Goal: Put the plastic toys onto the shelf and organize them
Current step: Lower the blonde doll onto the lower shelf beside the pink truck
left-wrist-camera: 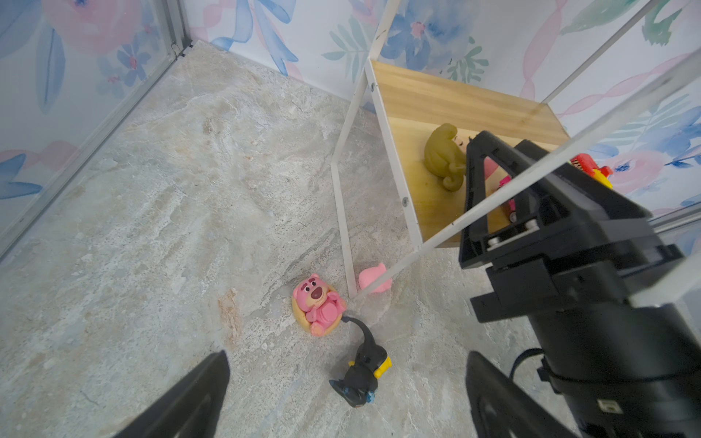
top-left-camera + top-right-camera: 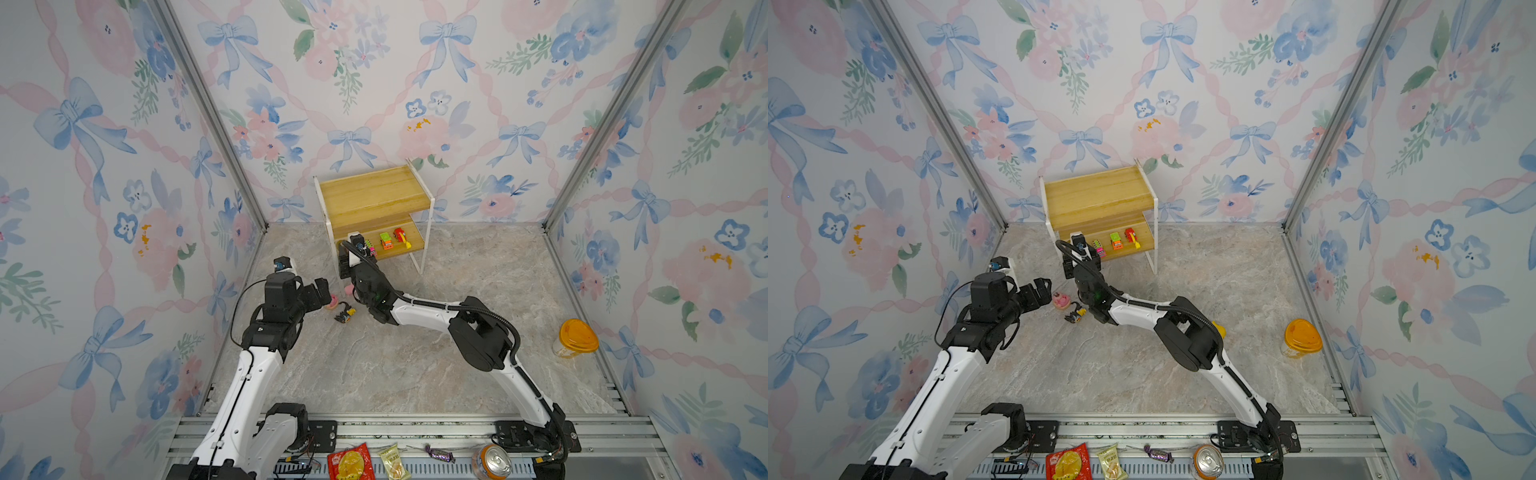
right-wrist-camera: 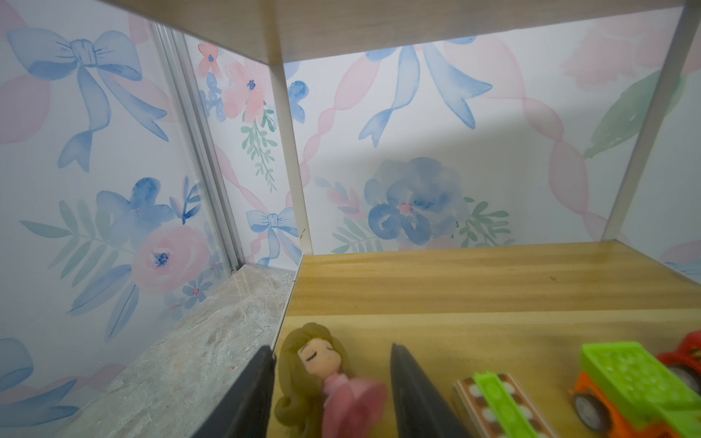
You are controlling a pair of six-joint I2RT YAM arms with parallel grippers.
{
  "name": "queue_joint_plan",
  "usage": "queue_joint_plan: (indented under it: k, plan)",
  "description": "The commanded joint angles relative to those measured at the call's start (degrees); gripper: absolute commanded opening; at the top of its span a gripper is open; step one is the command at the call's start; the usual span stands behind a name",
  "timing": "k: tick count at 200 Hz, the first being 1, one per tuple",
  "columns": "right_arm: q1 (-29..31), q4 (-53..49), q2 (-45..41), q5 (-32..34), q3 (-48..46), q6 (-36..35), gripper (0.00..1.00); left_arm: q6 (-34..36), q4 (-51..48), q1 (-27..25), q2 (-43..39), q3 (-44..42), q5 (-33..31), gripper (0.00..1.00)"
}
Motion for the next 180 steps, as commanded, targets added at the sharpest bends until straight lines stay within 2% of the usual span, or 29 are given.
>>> queue_joint_plan:
  k: [1, 80, 180]
  plan:
    - [0.1, 3.4, -2.3, -1.1, -0.6, -0.6, 0.53, -0.5, 0.6, 0.5, -0.2, -0.8, 0.9, 0.98]
    - [0.0, 6.6, -5.6, -0.9, -4.6, -1.4, 0.54, -0.6, 0.8, 0.6, -0.3, -1.1, 1.3, 0.98]
    - [-0.8, 8.0, -9.3, -1.5, -8.8, 0.0, 0.61, -0.6, 1.0, 0.7, -0.3, -1.2, 1.7, 0.98]
